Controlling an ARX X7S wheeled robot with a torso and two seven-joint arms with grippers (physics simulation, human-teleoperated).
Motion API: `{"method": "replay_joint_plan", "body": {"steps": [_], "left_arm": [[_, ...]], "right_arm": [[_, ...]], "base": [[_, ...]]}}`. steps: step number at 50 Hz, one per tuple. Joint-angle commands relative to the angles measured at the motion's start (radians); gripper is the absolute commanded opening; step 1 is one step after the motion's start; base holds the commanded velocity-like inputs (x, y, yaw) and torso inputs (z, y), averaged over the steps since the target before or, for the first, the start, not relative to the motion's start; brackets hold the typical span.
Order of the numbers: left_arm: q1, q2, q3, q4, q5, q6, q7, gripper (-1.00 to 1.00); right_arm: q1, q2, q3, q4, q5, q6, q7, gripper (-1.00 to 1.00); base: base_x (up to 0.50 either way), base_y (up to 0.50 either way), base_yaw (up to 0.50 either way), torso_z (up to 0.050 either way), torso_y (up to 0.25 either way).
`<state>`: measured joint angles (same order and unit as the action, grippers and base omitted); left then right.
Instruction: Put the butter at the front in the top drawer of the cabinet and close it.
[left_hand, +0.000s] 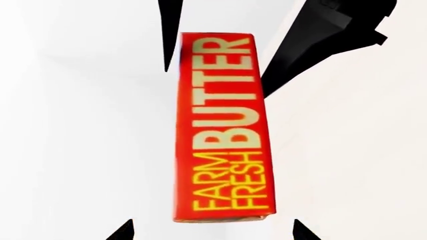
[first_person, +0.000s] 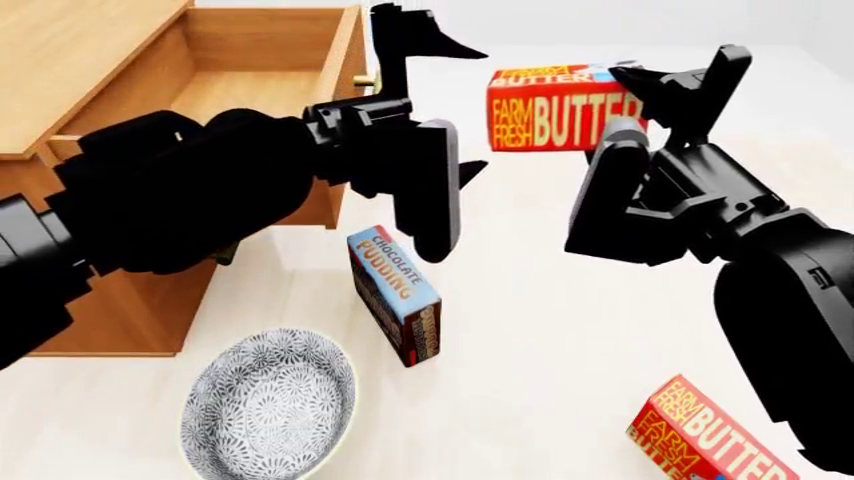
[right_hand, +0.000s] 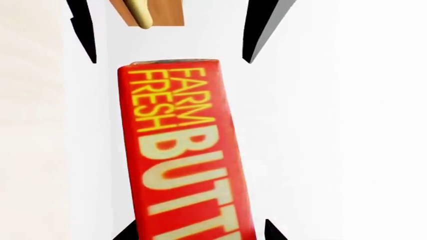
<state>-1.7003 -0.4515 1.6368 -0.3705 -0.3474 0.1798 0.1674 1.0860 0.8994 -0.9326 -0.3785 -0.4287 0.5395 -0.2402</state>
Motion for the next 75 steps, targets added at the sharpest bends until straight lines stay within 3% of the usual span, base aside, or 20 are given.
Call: {"method": "replay_joint_plan", "body": {"steps": [1, 41, 75], "left_arm": [[0.010, 0.014, -0.008, -0.028, 0.011, 0.016, -0.012, 1.00], [0.058, 0.059, -0.022, -0.096, -0.003, 0.078, 0.021, 1.00], [0.066, 0.046, -0.032, -0.081, -0.002, 0.058, 0.014, 1.00]], "right_arm": [[0.027, -0.005, 0.022, -0.007, -0.077, -0.019, 0.003, -1.00], [0.042, -0.029, 0.023, -0.031, -0.053, -0.047, -0.025, -1.00], [-0.018, 0.010, 0.069, -0.205, -0.029, 0.040, -0.042, -1.00]], "base": [[0.00, 0.00, 0.00, 0.000, 0.000], [0.00, 0.00, 0.00, 0.001, 0.001], [0.00, 0.00, 0.00, 0.001, 0.001]]}}
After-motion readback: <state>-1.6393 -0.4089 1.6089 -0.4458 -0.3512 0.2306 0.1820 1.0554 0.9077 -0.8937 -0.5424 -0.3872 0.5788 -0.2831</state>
